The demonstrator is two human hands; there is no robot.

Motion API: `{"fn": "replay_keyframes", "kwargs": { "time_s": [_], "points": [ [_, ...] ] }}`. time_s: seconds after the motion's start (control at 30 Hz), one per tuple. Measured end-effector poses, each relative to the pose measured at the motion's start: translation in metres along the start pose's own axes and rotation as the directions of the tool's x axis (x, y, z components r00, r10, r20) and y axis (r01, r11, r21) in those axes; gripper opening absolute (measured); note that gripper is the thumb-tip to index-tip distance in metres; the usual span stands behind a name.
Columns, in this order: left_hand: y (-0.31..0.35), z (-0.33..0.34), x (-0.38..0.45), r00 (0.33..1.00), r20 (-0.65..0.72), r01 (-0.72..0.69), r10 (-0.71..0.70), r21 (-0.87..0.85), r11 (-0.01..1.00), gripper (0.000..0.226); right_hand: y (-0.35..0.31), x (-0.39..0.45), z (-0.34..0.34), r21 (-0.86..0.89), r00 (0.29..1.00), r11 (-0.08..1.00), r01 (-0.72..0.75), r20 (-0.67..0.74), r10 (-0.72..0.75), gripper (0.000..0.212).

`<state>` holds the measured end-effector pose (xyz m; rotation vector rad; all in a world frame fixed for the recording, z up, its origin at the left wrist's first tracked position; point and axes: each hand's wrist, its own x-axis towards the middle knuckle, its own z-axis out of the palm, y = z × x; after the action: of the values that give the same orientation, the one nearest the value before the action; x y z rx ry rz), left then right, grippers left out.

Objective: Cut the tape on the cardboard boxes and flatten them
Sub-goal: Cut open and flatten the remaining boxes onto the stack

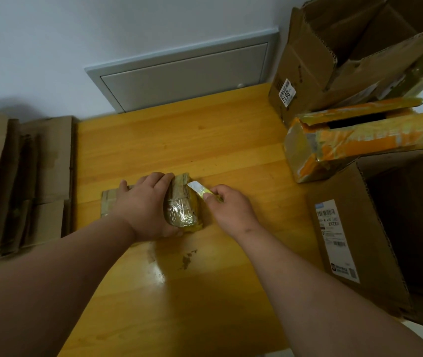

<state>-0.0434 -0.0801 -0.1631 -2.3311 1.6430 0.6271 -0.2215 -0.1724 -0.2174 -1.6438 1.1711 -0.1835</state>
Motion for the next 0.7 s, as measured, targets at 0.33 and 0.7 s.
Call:
{"fn": "replay_keyframes", "kwargs": {
  "time_s": [0.33, 0.7],
  "points": [
    [-0.002, 0.001, 0.001, 1.000, -0.003, -0.013, 0.013, -0.003, 1.000, 0.135, -0.007, 0.008, 0.008, 0.069, 0.999, 0.997, -0.025, -0.037, 0.027, 0.019],
    [-0.003, 0.000, 0.001, 1.000, 0.003, -0.024, 0.024, -0.005, 1.000, 0.135, -0.010, 0.005, -0.002, -0.105, 1.000, 0.994, 0.013, 0.014, -0.012, 0.033]
  ]
}}
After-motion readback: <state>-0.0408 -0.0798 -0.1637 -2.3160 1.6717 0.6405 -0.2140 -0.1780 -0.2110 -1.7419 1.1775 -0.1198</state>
